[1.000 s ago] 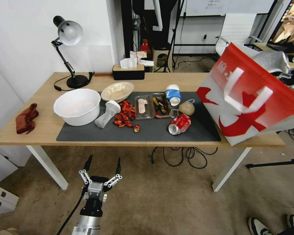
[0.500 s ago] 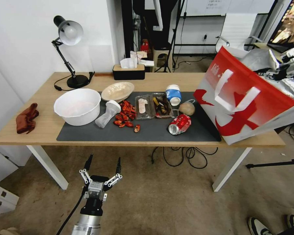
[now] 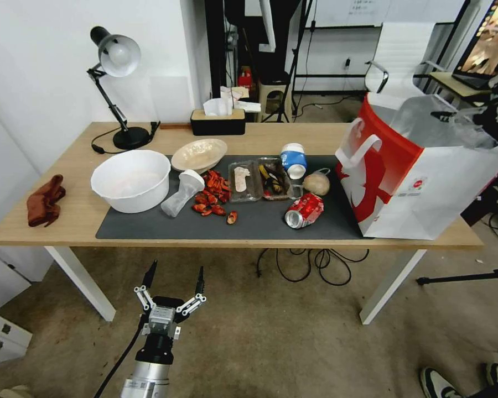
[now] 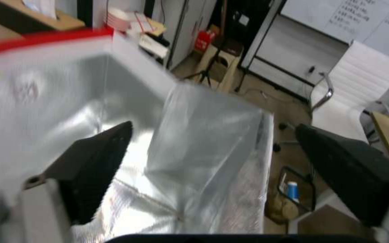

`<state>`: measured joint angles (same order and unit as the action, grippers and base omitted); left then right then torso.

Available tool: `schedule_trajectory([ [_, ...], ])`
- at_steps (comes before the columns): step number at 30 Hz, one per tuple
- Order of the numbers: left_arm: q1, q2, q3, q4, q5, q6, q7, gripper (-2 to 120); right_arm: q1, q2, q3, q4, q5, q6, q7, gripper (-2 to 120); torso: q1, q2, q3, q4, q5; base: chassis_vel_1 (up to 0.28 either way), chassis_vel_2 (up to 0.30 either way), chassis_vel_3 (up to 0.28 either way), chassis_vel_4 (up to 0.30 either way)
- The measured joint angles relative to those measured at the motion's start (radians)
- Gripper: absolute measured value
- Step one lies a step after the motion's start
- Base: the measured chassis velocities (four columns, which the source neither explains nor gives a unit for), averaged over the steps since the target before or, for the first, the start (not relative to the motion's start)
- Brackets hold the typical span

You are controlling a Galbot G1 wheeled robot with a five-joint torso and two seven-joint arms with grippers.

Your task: Pick up the food delivery bag from the floor and place it on the table.

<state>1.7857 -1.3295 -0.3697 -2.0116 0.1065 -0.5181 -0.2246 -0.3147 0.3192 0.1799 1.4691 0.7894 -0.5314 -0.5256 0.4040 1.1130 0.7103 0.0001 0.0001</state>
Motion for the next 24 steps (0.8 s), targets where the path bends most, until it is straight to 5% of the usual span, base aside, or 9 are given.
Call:
schedule_trajectory([
  [7, -0.003, 0.001, -0.004, 0.0, 0.0, 0.008, -0.019, 100, 0.046, -0.021, 0.022, 0.05, 0.068, 0.008, -0.002, 100, 0.0, 0.0, 0.0, 0.0, -0.0001, 0.0, 0.0, 0.0, 0.0],
  [11, -0.005, 0.003, 0.001, -0.008, 0.002, 0.037, -0.051, 100, -0.028, -0.051, 0.154, 0.158, 0.161, 0.037, 0.011, 100, 0.0, 0.0, 0.0, 0.0003, -0.0003, 0.0, 0.0, 0.0, 0.0],
  [13, -0.008, 0.001, 0.009, -0.016, 0.01, 0.062, -0.082, 100, -0.156, -0.066, 0.321, 0.252, 0.258, 0.076, 0.038, 100, 0.0, 0.0, 0.0, -0.0007, -0.0005, 0.0, 0.0, 0.0, 0.0],
  [16, -0.007, -0.001, 0.011, -0.02, 0.014, 0.069, -0.091, 100, -0.269, -0.064, 0.431, 0.302, 0.319, 0.106, 0.06, 100, 0.0, 0.0, 0.0, -0.0003, -0.0007, 0.0, 0.0, 0.0, 0.0],
  [17, -0.005, -0.001, 0.01, -0.024, 0.017, 0.071, -0.094, 100, -0.403, -0.052, 0.557, 0.343, 0.386, 0.137, 0.072, 100, 0.0, 0.0, 0.0, 0.0002, 0.0001, 0.0, 0.0, 0.0, 0.0],
  [18, -0.005, -0.001, 0.01, -0.024, 0.017, 0.071, -0.094, 100, -0.403, -0.052, 0.557, 0.343, 0.386, 0.137, 0.072, 100, 0.0, 0.0, 0.0, 0.0002, 0.0001, 0.0, 0.0, 0.0, 0.0],
  [22, 0.005, 0.0, 0.002, -0.036, 0.019, 0.072, -0.097, 100, -0.798, 0.006, 0.902, 0.477, 0.476, 0.232, 0.051, 100, 0.0, 0.0, 0.0, -0.0003, -0.0002, 0.0, 0.0, 0.0, 0.0],
  [24, 0.007, 0.001, -0.002, -0.038, 0.02, 0.072, -0.098, 100, -0.88, 0.029, 0.966, 0.509, 0.483, 0.247, 0.042, 100, 0.0, 0.0, 0.0, -0.0001, 0.0011, 0.0, 0.0, 0.0, 0.0],
])
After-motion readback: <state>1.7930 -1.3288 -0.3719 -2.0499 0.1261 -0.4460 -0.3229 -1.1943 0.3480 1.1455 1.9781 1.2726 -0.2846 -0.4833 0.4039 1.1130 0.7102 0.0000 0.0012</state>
